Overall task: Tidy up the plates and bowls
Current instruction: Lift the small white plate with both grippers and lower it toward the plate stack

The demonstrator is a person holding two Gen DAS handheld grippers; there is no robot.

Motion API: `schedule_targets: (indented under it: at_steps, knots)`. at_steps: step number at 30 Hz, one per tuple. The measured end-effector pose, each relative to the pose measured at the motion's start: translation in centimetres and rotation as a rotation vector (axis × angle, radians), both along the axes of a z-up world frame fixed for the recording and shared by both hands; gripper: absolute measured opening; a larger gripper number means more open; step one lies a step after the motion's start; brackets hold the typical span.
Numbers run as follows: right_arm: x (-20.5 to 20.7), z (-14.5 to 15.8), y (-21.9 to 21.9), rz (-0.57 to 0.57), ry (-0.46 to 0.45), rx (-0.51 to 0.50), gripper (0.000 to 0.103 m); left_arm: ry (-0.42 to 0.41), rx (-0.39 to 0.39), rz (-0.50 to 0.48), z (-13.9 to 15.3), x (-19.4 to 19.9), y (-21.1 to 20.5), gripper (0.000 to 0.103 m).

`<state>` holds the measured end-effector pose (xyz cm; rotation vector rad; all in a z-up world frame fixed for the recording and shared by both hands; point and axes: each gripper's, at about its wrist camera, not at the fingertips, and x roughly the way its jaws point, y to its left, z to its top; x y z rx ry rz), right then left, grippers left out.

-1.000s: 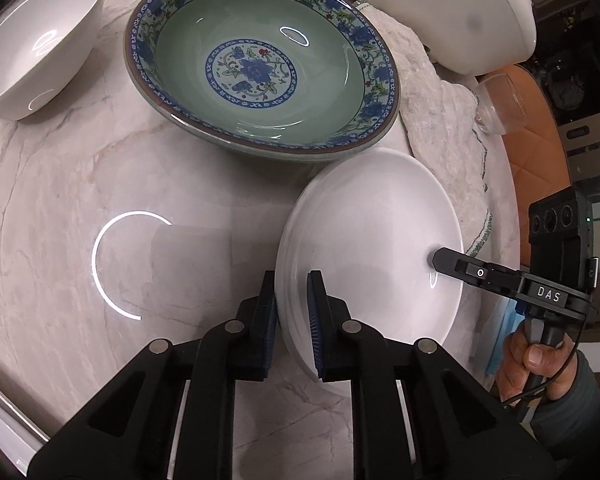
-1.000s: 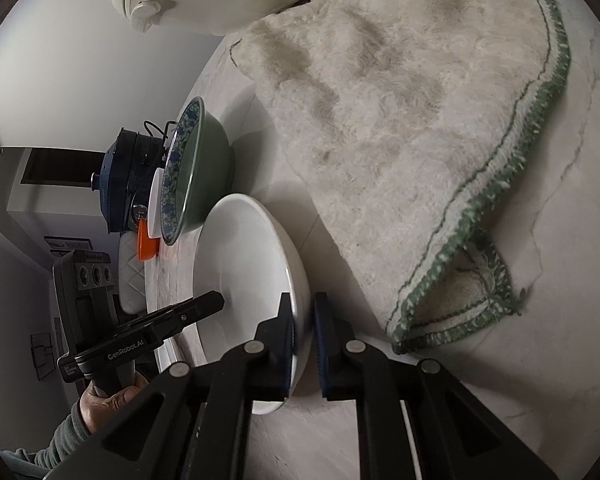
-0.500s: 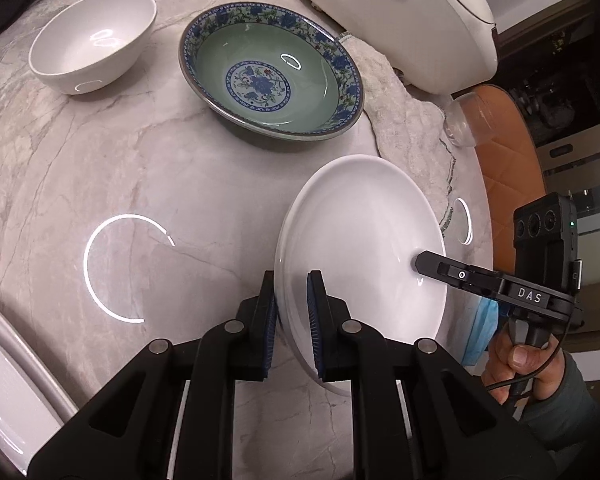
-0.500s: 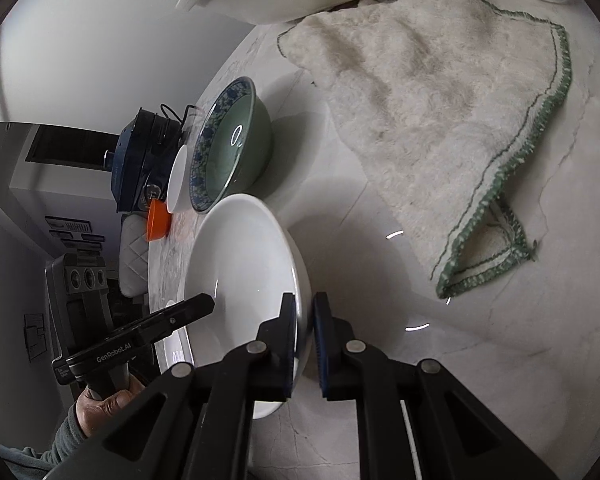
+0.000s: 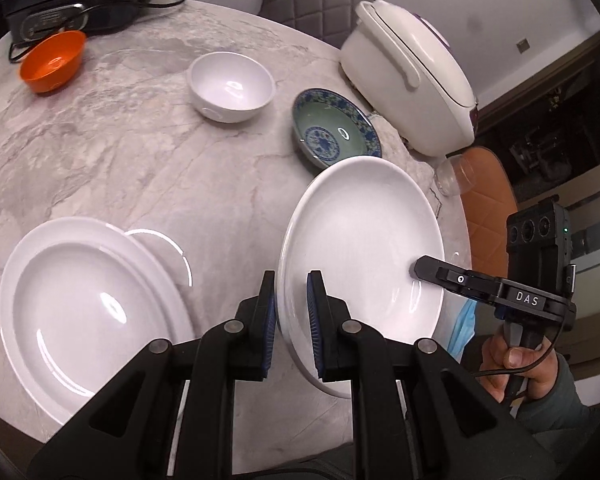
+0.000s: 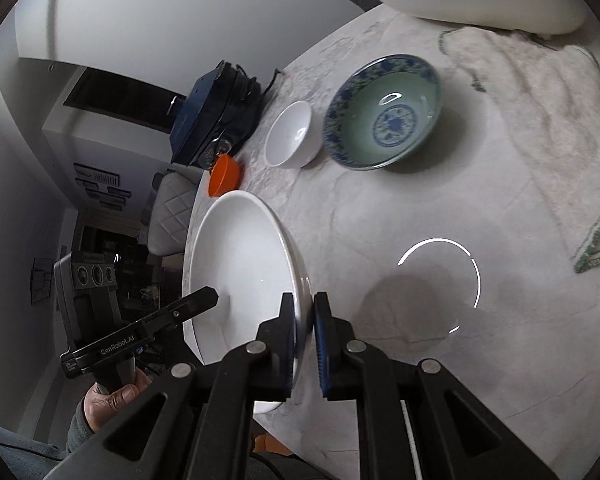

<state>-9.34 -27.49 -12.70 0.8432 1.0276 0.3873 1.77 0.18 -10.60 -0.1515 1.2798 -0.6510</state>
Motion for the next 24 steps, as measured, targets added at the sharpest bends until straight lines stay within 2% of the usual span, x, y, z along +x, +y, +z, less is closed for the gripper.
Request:
schedule_targets:
  at_steps: [6, 13, 17, 24]
  knots:
    - [2.5, 0.1, 7.6, 0.138, -0.005, 0.000, 0.013, 0.001, 0.016, 0.129, 0.1, -1.5, 10.8, 0.013]
    - [4.8, -2.2, 16.4, 0.299, 0.032, -0.044, 0.013, 0.043, 0.065, 0.251, -3.6, -2.2, 20.9, 0.013]
    - [5.7, -3.8, 20.5, 0.349, 0.052, -0.104, 0.013, 0.055, 0.124, 0.248, -6.7, -1.6, 23.2, 0.013]
    - [6.8, -5.7, 22.7, 0.337, 0.075, -0.186, 0.012, 0.058, 0.175, 0.188, -10.0, -0.7, 23.6, 0.013]
